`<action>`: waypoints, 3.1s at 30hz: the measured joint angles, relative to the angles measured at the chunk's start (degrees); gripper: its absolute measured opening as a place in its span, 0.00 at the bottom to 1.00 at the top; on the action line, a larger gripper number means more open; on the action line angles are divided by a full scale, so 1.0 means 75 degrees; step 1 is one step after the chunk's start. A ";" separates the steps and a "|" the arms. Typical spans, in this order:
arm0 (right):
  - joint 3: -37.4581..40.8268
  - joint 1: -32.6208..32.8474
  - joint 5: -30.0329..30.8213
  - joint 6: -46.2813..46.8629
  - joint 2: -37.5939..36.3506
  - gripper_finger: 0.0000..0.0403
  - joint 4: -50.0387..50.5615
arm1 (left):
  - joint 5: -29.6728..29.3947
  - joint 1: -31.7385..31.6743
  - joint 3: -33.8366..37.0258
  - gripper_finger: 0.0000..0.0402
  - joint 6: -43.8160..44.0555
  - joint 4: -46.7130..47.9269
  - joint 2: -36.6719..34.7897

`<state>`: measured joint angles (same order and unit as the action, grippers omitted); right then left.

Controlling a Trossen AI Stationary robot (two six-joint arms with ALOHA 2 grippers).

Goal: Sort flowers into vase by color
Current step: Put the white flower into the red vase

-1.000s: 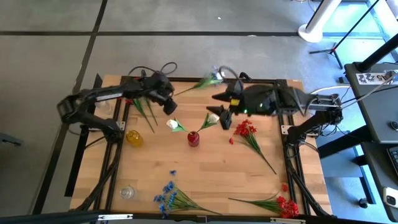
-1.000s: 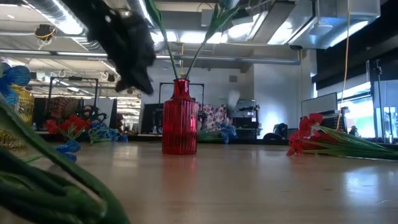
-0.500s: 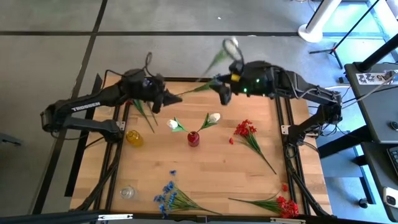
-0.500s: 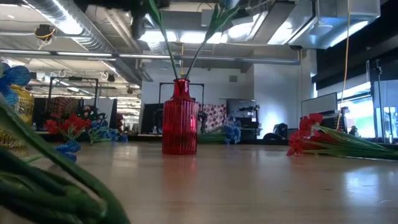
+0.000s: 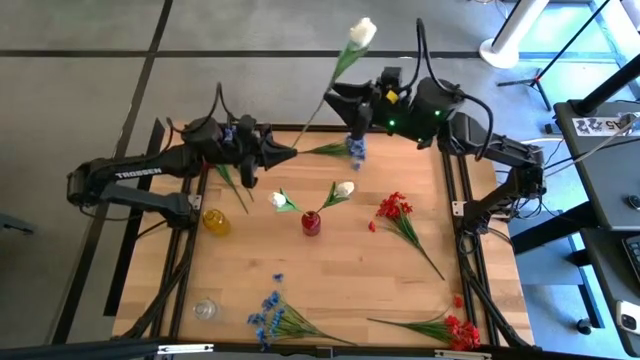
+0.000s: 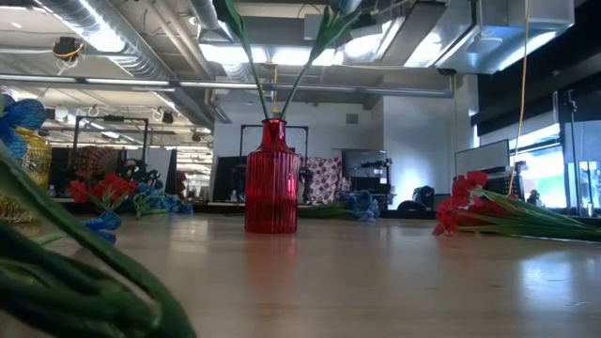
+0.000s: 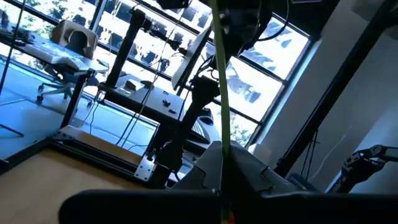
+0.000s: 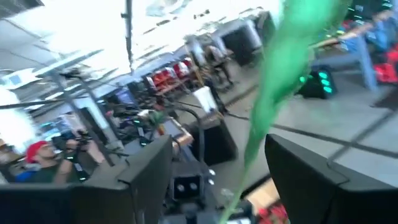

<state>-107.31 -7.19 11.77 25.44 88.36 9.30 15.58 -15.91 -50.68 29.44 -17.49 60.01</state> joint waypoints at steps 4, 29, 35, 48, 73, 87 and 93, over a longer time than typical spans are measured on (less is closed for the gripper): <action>0.0000 0.0005 0.0216 -0.0030 0.0000 0.63 0.0008 | -0.0177 0.0210 0.0000 0.01 -0.0210 0.0007 0.0000; 0.0003 0.0013 0.0347 -0.0169 0.0005 0.04 -0.0237 | -0.0158 0.0310 0.0006 0.12 -0.0808 0.1711 -0.0625; 0.0003 0.0033 0.0347 -0.0492 0.0006 0.02 -0.0152 | 0.0187 0.0307 0.0006 0.28 -0.1296 0.3203 -0.1607; 0.0032 0.1492 0.0487 -0.2500 0.0475 0.01 -0.0243 | -0.0241 0.0307 0.0006 0.35 -0.1601 0.4599 -0.3809; 0.0017 0.4172 0.6141 -0.3839 0.2033 0.01 0.0624 | 0.1276 0.1703 0.1366 0.35 -0.1438 0.1474 -0.3824; 0.0019 0.3760 0.5691 -0.1888 0.2053 0.01 0.2226 | 0.1255 0.2389 0.1979 0.35 -0.1009 0.1293 -0.3944; 0.0020 0.3850 0.5104 -0.2220 0.1953 0.00 0.1910 | 0.1255 0.2502 0.1979 0.35 -0.1009 0.1331 -0.4010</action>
<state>-107.15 21.68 50.05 8.79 103.00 23.63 24.99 2.85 -35.83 21.87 -7.51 29.93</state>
